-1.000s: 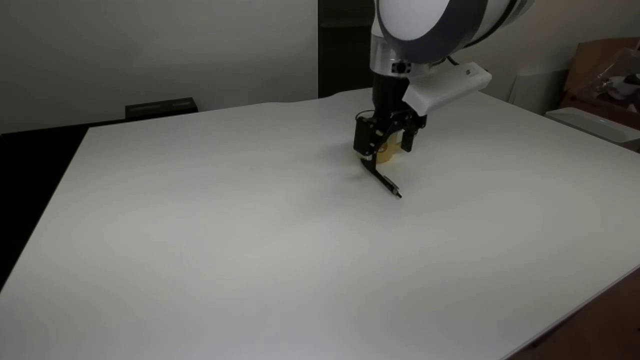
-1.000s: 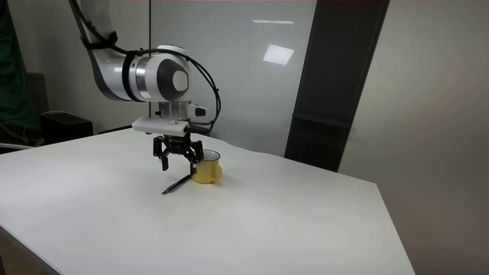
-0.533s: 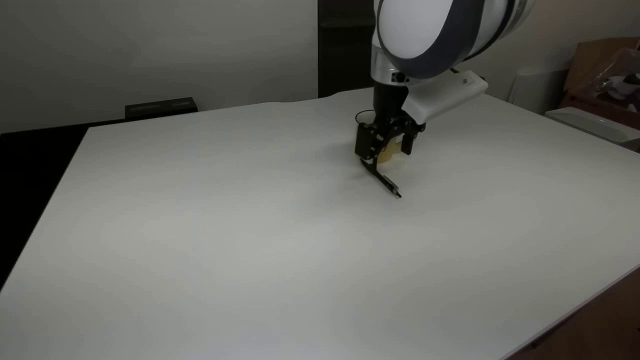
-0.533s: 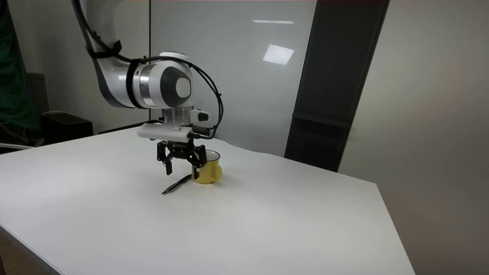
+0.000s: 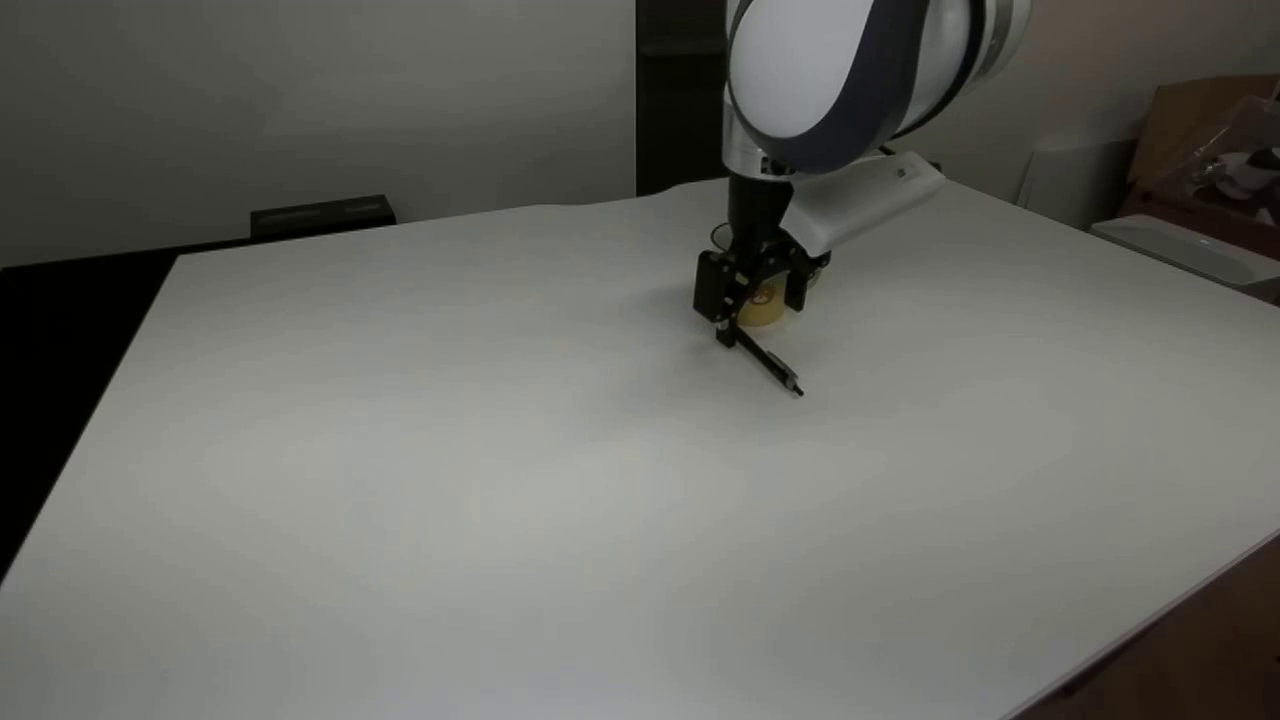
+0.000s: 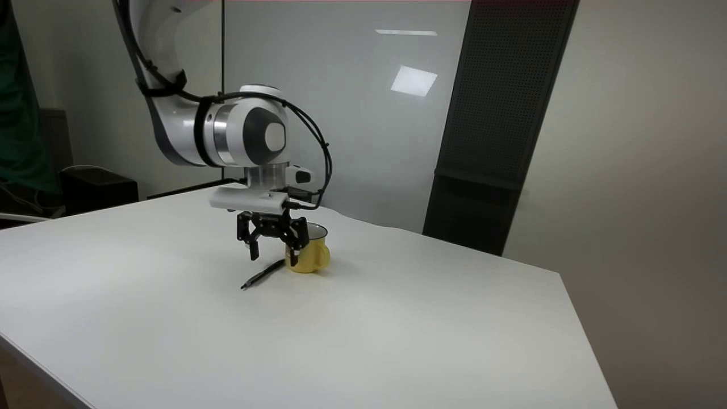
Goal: Put the pen in the yellow mug
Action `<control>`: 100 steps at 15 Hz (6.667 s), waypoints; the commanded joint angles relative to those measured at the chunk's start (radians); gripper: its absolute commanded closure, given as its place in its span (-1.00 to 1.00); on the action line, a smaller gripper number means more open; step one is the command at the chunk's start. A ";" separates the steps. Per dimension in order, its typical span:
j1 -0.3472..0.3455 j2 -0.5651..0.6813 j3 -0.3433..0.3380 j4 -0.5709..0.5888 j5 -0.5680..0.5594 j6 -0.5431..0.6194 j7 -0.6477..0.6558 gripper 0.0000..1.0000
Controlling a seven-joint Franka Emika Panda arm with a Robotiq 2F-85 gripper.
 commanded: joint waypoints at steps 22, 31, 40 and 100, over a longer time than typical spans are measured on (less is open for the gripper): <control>0.018 0.052 0.015 0.070 0.004 0.033 0.016 1.00; 0.046 -0.055 0.017 0.006 0.005 0.035 0.016 0.93; -0.019 -0.378 0.087 -0.087 0.085 -0.261 -0.010 0.93; -0.317 0.384 0.095 1.076 0.554 -1.160 0.204 0.93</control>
